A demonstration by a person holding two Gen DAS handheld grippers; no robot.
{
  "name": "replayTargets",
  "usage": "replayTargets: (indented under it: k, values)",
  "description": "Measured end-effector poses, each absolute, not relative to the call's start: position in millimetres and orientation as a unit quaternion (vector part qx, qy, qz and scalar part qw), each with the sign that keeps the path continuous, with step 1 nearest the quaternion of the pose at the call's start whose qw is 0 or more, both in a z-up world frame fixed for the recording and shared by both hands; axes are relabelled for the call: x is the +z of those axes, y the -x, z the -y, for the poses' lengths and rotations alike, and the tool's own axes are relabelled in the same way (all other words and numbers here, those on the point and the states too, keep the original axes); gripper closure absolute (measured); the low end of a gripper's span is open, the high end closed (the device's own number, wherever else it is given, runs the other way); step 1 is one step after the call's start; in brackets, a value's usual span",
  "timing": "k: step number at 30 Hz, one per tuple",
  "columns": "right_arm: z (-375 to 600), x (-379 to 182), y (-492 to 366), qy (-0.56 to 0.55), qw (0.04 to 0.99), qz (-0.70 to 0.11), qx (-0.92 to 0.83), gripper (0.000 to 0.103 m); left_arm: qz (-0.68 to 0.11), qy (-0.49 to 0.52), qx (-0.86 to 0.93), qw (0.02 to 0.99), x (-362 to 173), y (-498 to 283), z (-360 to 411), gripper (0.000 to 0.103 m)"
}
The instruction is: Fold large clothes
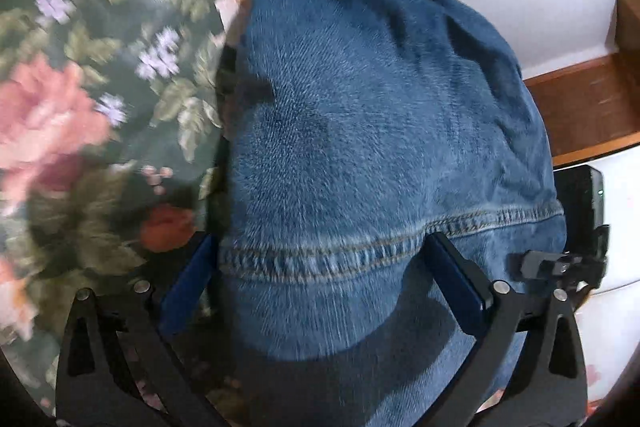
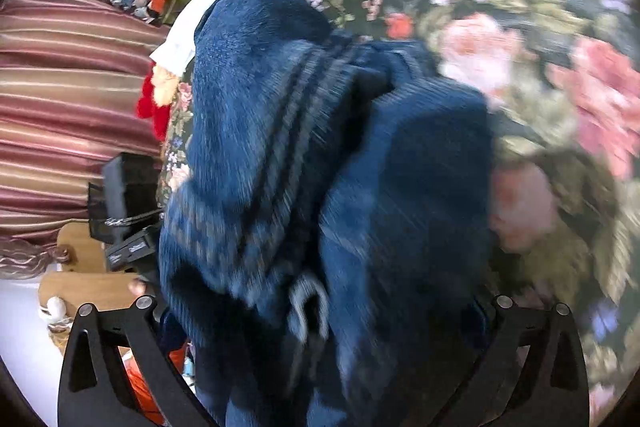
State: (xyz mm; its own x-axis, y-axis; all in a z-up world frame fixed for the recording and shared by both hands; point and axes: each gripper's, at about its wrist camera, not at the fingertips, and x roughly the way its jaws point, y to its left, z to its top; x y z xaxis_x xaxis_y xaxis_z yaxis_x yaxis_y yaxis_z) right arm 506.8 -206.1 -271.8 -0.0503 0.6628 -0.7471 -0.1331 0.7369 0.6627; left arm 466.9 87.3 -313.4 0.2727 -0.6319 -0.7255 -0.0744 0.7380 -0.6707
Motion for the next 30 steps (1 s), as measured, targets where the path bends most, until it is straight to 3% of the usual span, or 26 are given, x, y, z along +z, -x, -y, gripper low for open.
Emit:
replayTargets:
  k: [2,4,6,10,15,25,30]
  values:
    - [196,-278,-512,-0.196,0.66,-0.662,0.296,0.0,-0.572,0.306,-0.193,0.736,-311,-470,-86,0.001]
    - [190,-278,-514,-0.187,0.667,-0.66,0.292,0.004,-0.568,0.295,-0.182,0.746,-303,-470,-85,0.008]
    - [187,-275,-512,-0.181,0.673,-0.654,0.293,0.027,-0.564,0.284,-0.17,0.757,-293,-467,-84,0.015]
    - [188,-269,-508,-0.188,0.677,-0.649,0.291,0.039,-0.552,0.256,-0.166,0.776,-265,-455,-80,0.027]
    - [174,-244,-502,-0.177,0.685,-0.647,0.284,0.053,-0.525,0.178,-0.164,0.816,-219,-435,-66,0.033]
    - [141,-141,-481,-0.178,0.722,-0.578,0.335,0.056,-0.426,0.157,-0.15,0.879,-93,-384,-108,0.033]
    - [109,-86,-464,-0.174,0.738,-0.533,0.374,0.056,-0.383,0.151,-0.131,0.902,-57,-357,-142,0.033]
